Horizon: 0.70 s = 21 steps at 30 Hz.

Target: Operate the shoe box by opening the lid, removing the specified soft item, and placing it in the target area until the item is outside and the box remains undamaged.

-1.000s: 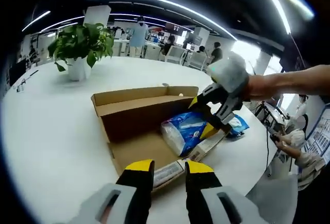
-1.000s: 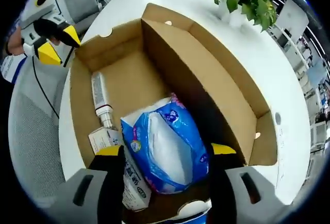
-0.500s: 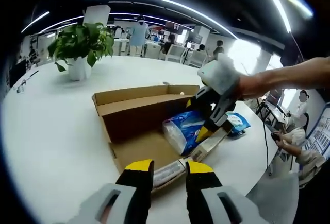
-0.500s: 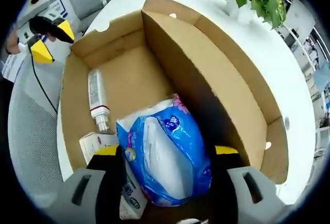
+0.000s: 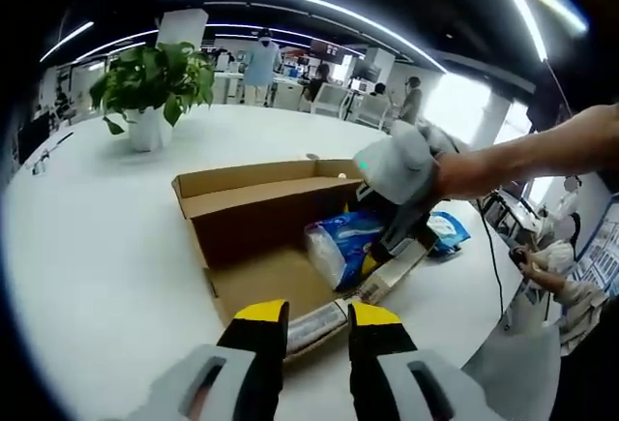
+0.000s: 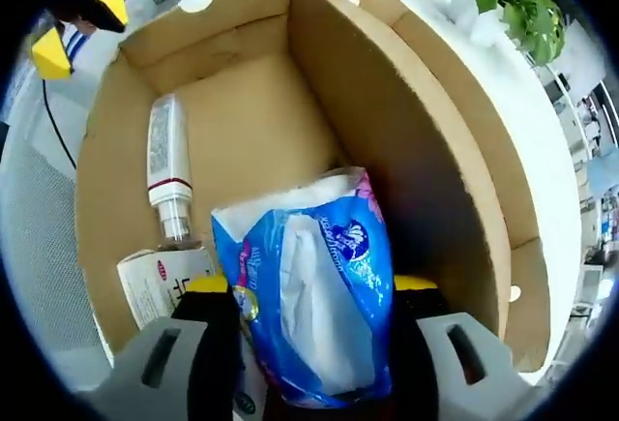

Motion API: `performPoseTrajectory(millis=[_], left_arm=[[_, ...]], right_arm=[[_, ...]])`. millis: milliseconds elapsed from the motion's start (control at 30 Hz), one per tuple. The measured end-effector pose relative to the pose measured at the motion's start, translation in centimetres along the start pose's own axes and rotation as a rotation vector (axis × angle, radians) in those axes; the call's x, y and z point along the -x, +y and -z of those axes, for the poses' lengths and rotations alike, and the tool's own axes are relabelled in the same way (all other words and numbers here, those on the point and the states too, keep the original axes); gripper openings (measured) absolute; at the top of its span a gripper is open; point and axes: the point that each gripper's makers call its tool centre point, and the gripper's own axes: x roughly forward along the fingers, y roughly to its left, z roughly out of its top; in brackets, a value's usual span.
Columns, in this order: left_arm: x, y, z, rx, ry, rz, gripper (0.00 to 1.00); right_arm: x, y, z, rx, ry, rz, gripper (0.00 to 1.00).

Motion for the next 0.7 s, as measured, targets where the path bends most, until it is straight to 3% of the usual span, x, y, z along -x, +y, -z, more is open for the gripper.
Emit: performPoseTrajectory(millis=[167, 300, 400, 700], left_arm=[[0.0, 0.2, 0.0, 0.005, -0.001, -0.003, 0.24], [0.0, 0.1, 0.0, 0.011, -0.004, -0.004, 0.24], [0.1, 0.1, 0.0, 0.011, -0.005, -0.004, 0.24], [0.1, 0.2, -0.2, 0.006, -0.009, 0.0, 0.24]], right_arm=[[0.2, -0.1, 0.1, -0.017, -0.016, 0.007, 0.53], [0.6, 0.1, 0.0, -0.06, -0.056, 0.021, 0.37], [0.8, 0.4, 0.0, -0.056, -0.072, 0.029, 0.32], [1.3, 1.0, -0.2, -0.052, -0.083, 0.034, 0.28]])
